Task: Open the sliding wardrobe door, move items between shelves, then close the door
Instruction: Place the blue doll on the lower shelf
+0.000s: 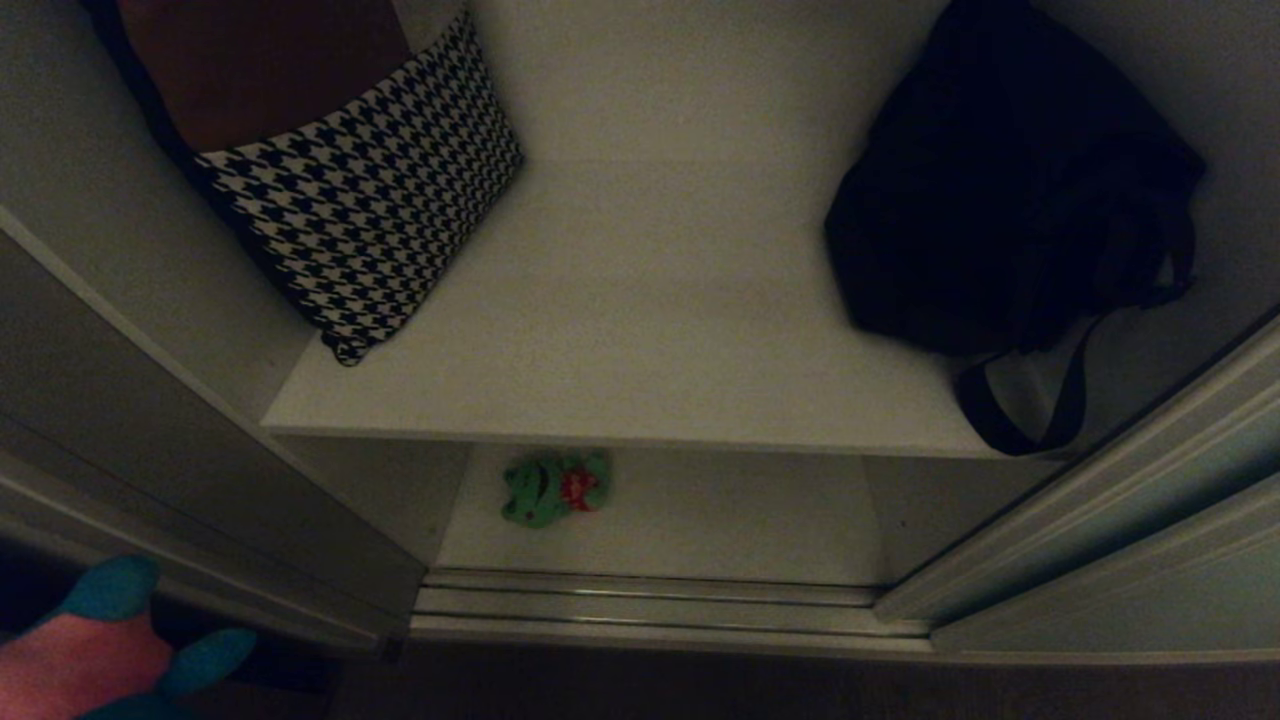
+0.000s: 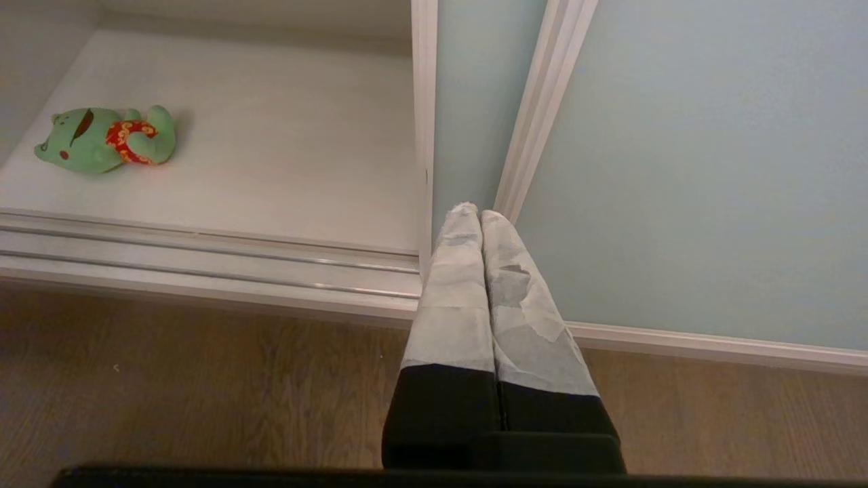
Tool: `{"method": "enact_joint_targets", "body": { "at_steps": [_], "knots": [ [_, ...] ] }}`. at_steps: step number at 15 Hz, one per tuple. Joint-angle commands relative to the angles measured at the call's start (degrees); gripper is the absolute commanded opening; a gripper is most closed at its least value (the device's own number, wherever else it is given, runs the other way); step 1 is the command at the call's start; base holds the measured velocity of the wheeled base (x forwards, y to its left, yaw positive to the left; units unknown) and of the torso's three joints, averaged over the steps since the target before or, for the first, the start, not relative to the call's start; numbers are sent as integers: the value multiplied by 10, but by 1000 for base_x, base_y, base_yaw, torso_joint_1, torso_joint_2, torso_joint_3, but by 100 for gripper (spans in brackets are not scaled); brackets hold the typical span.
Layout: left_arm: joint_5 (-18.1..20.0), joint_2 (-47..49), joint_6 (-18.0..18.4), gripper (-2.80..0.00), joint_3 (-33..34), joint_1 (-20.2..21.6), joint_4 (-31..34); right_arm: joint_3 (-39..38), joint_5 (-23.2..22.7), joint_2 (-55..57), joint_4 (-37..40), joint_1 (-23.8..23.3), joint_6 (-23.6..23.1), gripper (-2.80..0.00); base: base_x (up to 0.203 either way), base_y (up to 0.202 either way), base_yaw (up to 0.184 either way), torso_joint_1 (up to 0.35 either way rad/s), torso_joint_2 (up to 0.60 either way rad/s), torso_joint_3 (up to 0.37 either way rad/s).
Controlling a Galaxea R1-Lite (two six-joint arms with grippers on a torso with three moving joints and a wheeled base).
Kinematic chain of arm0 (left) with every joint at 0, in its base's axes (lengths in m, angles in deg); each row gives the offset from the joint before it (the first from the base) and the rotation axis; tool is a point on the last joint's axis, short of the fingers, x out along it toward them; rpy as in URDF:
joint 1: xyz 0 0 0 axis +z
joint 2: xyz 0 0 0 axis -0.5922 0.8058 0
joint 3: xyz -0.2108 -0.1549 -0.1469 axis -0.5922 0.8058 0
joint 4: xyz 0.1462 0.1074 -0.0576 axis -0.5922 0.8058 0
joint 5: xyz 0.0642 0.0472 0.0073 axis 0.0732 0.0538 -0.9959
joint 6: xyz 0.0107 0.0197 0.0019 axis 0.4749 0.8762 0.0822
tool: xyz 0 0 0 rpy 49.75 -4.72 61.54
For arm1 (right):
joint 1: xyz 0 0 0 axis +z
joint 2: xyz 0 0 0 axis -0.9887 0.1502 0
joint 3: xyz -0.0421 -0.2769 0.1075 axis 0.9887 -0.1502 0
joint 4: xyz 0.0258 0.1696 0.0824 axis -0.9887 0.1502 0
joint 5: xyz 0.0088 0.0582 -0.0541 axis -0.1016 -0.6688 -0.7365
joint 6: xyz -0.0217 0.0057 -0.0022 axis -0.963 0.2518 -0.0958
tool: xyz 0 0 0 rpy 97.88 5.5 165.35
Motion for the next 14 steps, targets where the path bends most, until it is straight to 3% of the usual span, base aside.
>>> {"method": "enact_joint_targets", "body": {
  "at_steps": [1, 9, 14],
  "knots": [
    [0, 2, 3, -280, 0, 0, -1, 0, 0, 0, 0, 0, 0, -280, 0, 0, 0, 0, 0, 0],
    [-1, 2, 5, -280, 1, 0, -3, 0, 0, 0, 0, 0, 0, -280, -8, 0, 0, 2, 0, 0],
    [-2, 2, 7, -280, 1, 0, -4, 0, 0, 0, 0, 1, 0, -280, -190, 0, 0, 1, 5, 2]
  ]
}}
